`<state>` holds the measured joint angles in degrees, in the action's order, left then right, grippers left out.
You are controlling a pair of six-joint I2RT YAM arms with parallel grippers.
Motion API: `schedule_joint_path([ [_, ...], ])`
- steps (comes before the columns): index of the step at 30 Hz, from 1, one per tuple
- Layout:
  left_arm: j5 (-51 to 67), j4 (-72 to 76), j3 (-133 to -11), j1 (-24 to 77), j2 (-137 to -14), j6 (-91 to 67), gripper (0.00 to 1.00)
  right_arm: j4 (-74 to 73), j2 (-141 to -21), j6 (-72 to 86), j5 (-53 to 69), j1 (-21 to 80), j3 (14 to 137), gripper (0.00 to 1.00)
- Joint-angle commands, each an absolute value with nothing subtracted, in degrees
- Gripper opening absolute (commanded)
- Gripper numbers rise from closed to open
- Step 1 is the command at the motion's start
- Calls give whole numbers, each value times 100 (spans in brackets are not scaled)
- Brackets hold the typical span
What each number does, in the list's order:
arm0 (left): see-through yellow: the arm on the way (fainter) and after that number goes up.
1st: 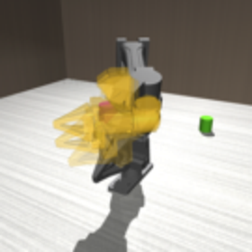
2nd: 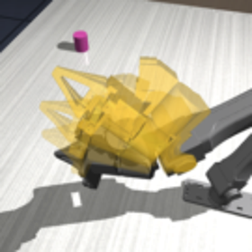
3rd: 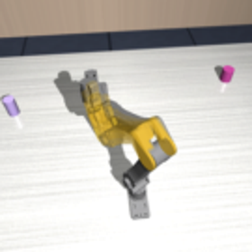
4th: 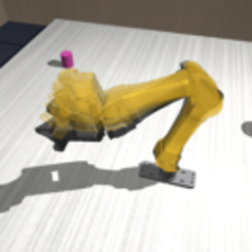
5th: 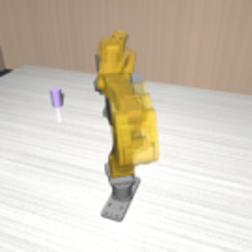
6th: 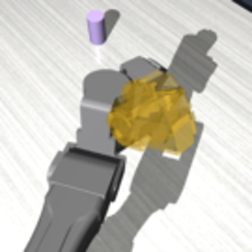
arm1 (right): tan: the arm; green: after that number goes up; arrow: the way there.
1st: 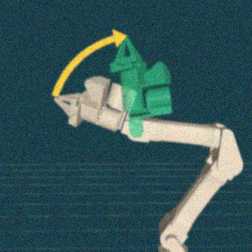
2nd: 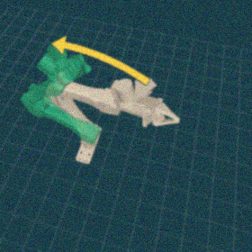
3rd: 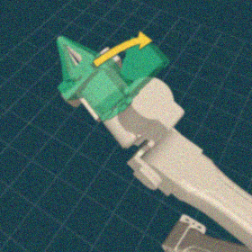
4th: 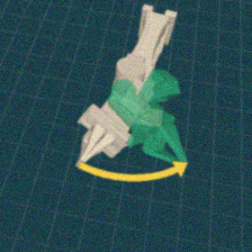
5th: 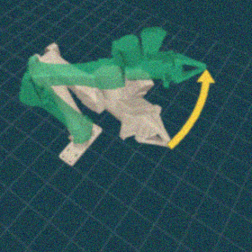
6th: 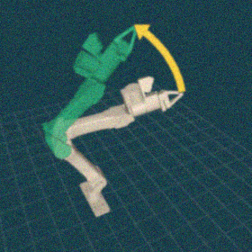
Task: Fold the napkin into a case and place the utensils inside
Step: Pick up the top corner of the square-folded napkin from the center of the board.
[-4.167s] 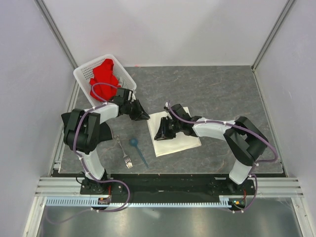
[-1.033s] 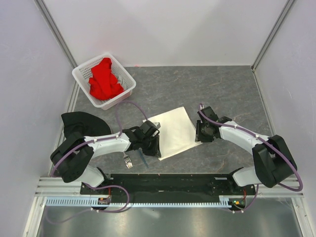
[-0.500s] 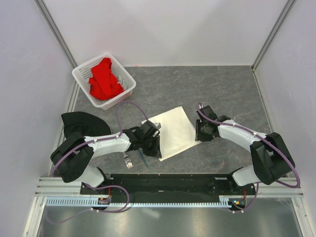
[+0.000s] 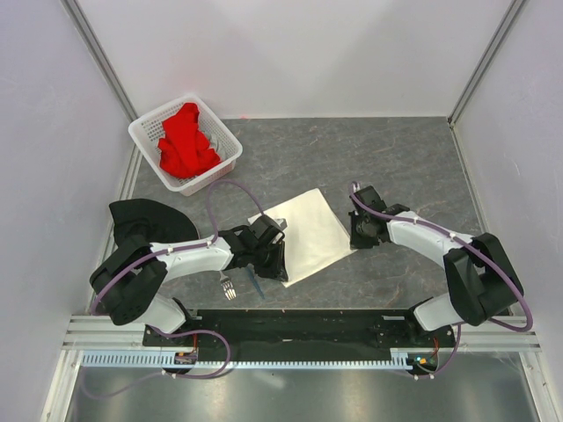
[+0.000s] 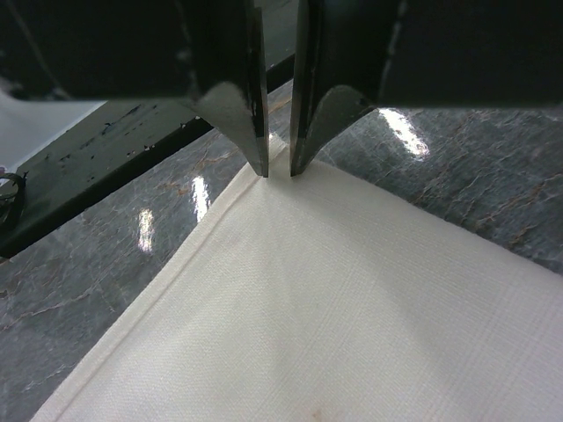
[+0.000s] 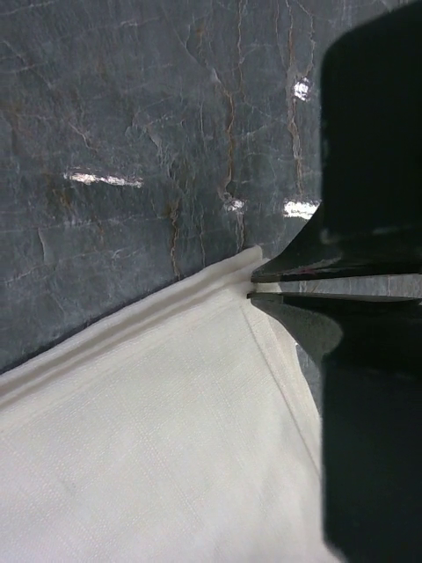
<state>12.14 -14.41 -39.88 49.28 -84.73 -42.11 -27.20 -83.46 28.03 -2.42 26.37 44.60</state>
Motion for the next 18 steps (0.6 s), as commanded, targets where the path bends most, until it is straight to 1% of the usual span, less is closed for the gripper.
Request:
schedule_joint_path([
  [1,1195,-1301,-4034,4966,-8367,-4351,22,-2593,-8420,2663,-185,2628,4737,9],
  [3,1178,-1318,-4034,4957,-8350,-4351,22,-2601,-8411,2637,-150,2628,4772,4],
  [4,1178,-1327,-4043,4966,-8306,-4351,22,-2619,-8376,2628,-132,2628,4799,0],
  [11,1081,-1512,-4280,4957,-8112,-4359,23,-2777,-8051,2558,-18,2628,5009,0],
  [18,1108,-1547,-4473,4922,-8139,-4386,24,-2593,-8121,2601,588,2628,5106,0],
])
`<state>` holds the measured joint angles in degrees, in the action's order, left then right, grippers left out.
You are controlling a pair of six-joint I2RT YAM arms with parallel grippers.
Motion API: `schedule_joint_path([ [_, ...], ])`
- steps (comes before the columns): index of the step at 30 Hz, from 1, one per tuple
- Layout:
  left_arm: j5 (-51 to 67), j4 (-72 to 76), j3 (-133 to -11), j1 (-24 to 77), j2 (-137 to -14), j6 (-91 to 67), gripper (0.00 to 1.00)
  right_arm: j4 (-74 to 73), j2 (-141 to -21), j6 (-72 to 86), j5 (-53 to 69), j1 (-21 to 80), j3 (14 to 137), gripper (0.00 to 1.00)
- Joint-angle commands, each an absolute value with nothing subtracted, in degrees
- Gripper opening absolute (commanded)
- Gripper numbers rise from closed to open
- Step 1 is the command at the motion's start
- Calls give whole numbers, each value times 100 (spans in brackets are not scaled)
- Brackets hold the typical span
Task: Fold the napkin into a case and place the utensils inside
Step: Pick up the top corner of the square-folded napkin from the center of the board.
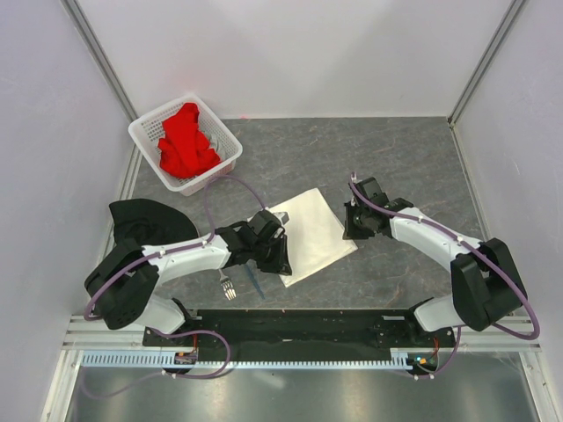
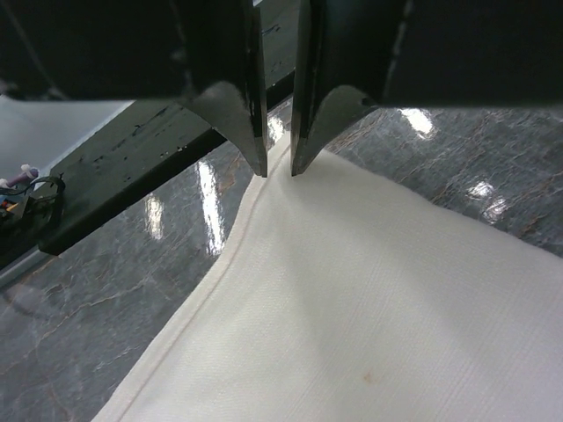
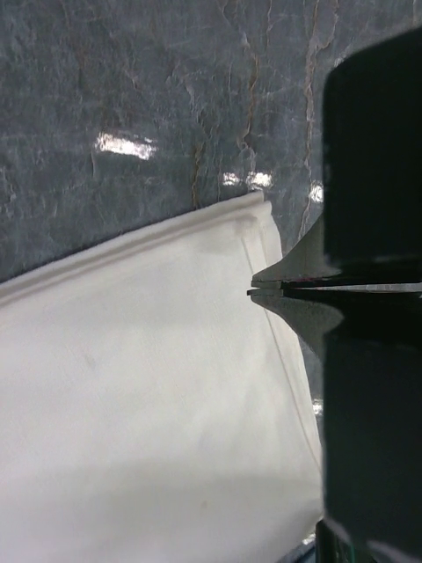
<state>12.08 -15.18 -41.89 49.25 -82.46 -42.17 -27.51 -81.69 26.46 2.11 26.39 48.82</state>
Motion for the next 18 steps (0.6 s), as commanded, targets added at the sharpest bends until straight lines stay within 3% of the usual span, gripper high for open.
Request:
schedule_joint_path([
  [1,1116,-1556,-4508,4913,-8147,-4368,24,-2628,-8156,2610,563,2628,5115,0],
  [5,1204,-1591,-4483,4896,-8148,-4350,24,-2795,-8147,2663,62,2619,4957,1],
  [6,1213,-1591,-4439,4896,-8139,-4368,24,-2751,-8147,2637,35,2610,4914,9],
  [18,1441,-1161,-4069,4896,-8367,-4491,24,-2769,-8578,2470,-439,2619,4904,34],
])
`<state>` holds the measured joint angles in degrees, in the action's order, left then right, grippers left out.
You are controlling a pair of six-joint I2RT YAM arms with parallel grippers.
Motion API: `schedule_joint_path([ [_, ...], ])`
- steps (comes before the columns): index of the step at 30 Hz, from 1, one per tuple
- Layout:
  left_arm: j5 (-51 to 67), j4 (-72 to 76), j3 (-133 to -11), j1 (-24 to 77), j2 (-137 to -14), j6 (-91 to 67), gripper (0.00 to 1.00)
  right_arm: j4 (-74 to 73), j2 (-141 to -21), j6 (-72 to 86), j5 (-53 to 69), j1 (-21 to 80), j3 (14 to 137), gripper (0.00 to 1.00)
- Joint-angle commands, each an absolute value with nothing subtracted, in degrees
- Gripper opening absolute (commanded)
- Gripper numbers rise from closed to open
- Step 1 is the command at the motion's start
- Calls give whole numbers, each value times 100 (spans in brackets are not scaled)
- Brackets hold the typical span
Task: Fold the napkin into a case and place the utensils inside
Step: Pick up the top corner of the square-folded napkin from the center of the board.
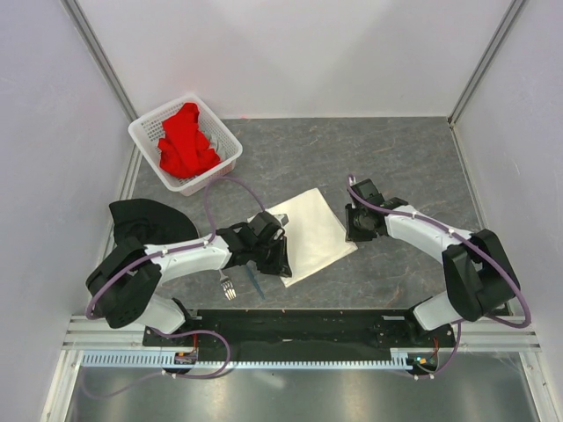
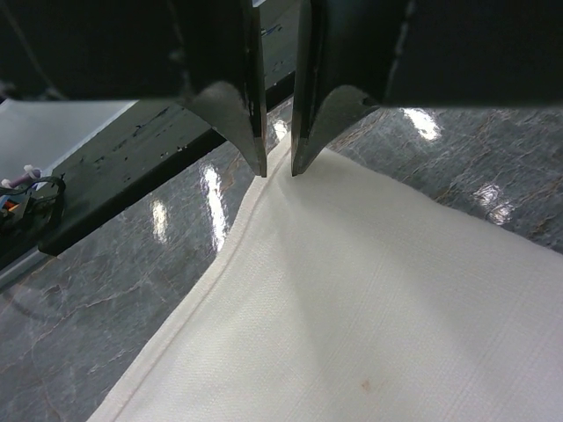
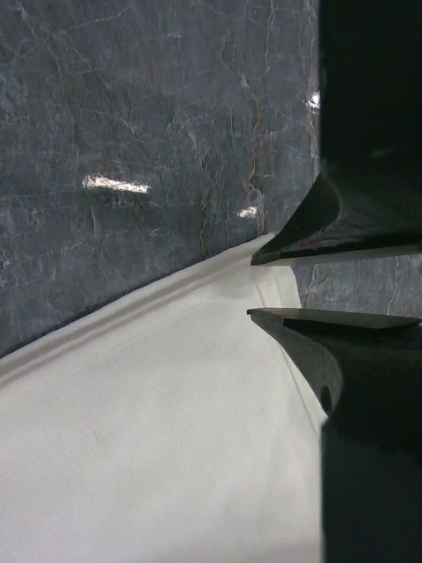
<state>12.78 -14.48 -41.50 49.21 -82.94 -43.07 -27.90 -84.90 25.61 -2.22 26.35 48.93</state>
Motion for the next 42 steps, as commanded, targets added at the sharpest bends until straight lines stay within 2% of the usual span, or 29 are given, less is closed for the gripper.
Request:
schedule_joint_path([
  [1,1441,-1160,-4035,4896,-8376,-4509,24,-2760,-8587,2478,-431,2619,4904,34],
  [27,1459,-1099,-3973,4887,-8341,-4544,24,-2531,-8780,2505,-53,2628,4720,31],
  [33,1450,-1081,-3981,4895,-8314,-4535,24,-2505,-8895,2478,-17,2628,4693,38],
  [39,1459,-1098,-3981,4896,-8341,-4535,24,-2505,-8921,2470,-97,2628,4667,32],
  [42,1468,-1090,-3999,4896,-8341,-4535,24,-2496,-8974,2452,-114,2637,4667,26],
])
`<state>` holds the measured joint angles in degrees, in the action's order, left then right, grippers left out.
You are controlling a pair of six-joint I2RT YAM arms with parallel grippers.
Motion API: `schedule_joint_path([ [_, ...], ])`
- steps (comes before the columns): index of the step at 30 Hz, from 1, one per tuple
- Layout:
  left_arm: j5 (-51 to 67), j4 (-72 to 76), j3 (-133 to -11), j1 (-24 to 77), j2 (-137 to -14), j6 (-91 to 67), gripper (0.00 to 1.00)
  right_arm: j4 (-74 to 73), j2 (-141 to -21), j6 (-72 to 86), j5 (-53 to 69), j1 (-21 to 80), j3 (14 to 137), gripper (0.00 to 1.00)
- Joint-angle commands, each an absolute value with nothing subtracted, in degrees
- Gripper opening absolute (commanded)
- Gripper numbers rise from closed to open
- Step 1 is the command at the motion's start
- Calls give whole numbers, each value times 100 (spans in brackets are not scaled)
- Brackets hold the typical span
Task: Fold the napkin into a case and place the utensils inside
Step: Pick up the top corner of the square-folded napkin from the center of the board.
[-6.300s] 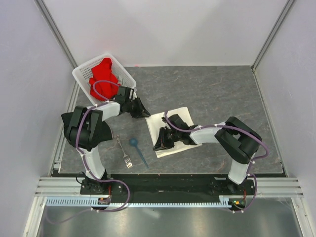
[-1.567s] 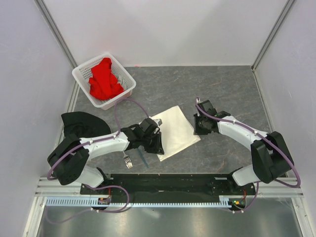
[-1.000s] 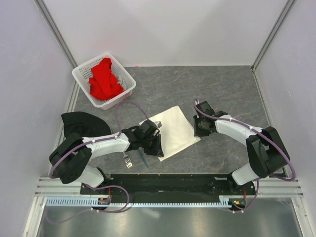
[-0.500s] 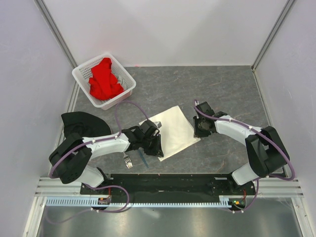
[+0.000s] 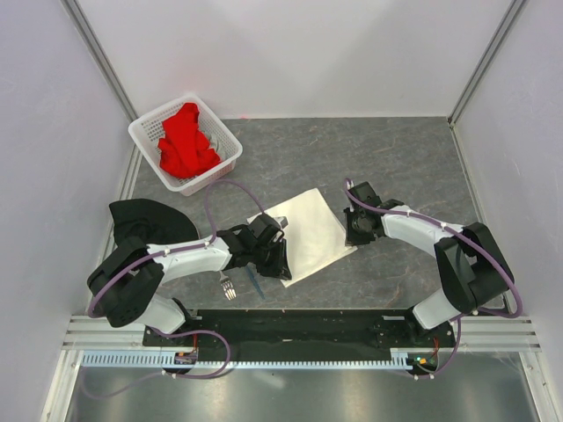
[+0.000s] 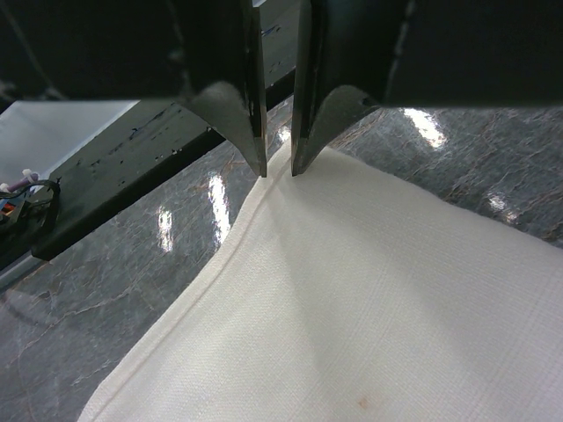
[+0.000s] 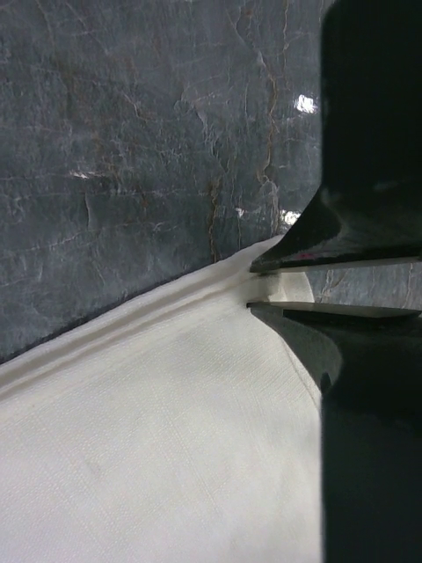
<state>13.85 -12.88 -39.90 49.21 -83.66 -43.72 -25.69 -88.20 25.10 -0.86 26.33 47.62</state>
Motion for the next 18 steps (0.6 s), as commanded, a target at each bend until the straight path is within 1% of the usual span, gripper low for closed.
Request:
schedule_joint_path([
  [1,1476,-1090,-3999,4896,-8341,-4535,24,-2487,-8991,2461,-106,2637,4676,21],
  [3,1477,-1090,-4008,4896,-8341,-4535,24,-2487,-8947,2470,-149,2637,4720,17],
  [4,1477,-1090,-4017,4887,-8332,-4535,24,-2513,-8912,2461,-149,2645,4746,12],
  [6,1476,-1090,-4017,4896,-8323,-4535,24,-2619,-8868,2461,-176,2646,4869,8],
  [7,1459,-1107,-4025,4887,-8306,-4535,24,-2680,-8799,2452,-176,2654,4930,4],
  [9,1459,-1125,-4043,4896,-8271,-4535,24,-2838,-8693,2435,-228,2654,5071,0],
  [13,1363,-1213,-4060,4887,-8087,-4561,24,-3120,-8438,2364,-88,2663,5317,0],
  [18,932,-1292,-3920,4852,-7621,-4623,25,-3252,-8349,2320,167,2795,5510,0],
])
